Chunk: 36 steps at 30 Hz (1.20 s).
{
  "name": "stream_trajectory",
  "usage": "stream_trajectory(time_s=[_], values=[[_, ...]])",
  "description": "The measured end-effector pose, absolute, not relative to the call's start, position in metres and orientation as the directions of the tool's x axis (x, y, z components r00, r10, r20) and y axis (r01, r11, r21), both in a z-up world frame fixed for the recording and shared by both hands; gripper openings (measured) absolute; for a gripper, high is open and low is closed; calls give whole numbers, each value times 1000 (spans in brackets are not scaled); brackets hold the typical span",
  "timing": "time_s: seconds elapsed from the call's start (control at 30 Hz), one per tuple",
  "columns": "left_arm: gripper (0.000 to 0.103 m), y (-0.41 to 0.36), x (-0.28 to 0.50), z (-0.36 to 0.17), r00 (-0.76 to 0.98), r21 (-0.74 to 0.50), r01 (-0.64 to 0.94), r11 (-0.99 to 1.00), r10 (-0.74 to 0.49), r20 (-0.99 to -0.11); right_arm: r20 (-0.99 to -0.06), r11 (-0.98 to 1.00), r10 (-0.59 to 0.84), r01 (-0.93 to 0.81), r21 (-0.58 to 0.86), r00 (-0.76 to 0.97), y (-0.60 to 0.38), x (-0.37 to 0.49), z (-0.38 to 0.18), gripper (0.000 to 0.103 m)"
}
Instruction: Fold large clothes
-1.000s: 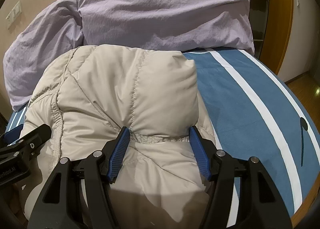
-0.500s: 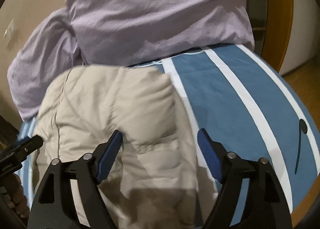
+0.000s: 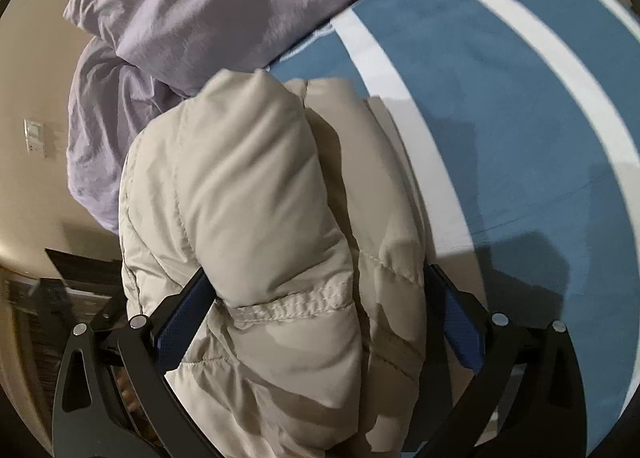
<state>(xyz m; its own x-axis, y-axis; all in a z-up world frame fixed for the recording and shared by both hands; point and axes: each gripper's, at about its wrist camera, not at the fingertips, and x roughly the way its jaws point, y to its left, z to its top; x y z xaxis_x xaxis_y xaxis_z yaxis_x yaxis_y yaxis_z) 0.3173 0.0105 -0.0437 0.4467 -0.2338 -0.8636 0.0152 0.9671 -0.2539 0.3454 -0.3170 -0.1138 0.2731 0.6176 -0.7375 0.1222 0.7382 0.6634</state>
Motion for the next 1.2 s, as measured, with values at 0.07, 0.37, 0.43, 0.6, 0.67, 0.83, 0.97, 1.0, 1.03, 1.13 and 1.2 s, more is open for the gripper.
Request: stream_trajectory(time_s=[0.07,0.37,0.43,0.6,0.67,0.83,0.97,1.0,1.03,1.13,1.2], values=[[100,12,320,-49,429,-287,15,958,-265,-863,-728,722,638,132,679,250,-317,348,-118,102],[101,23,334,-73,364,-440,-11,898,-406,-838,-693,678,695,146,720,193,-306,363,-124,102],[101,24,337,-78,353,-471,-19,882,-434,-829,-690,677,700,139,723,184,-302,367,-124,102],[101,25,345,-86,335,-527,-33,849,-487,-807,-686,672,707,135,728,173,-292,379,-121,102],[101,26,348,-88,331,-542,-39,839,-501,-800,-681,668,711,136,732,173,-290,382,-121,102],[101,26,354,-91,326,-567,-55,822,-522,-788,-672,658,719,138,740,174,-297,380,-125,102],[101,28,354,-91,331,-583,-69,810,-532,-779,-666,653,724,136,746,179,-299,378,-125,102],[101,28,354,-91,334,-586,-71,807,-534,-777,-664,651,725,135,747,181,-299,378,-125,102],[99,28,354,-90,337,-589,-73,805,-536,-774,-661,648,728,132,750,182,-302,375,-126,102],[90,31,352,-87,349,-604,-71,794,-547,-761,-641,631,742,120,767,194,-307,371,-126,95],[83,34,351,-83,359,-614,-65,787,-555,-750,-628,619,751,112,777,203,-308,369,-125,89]])
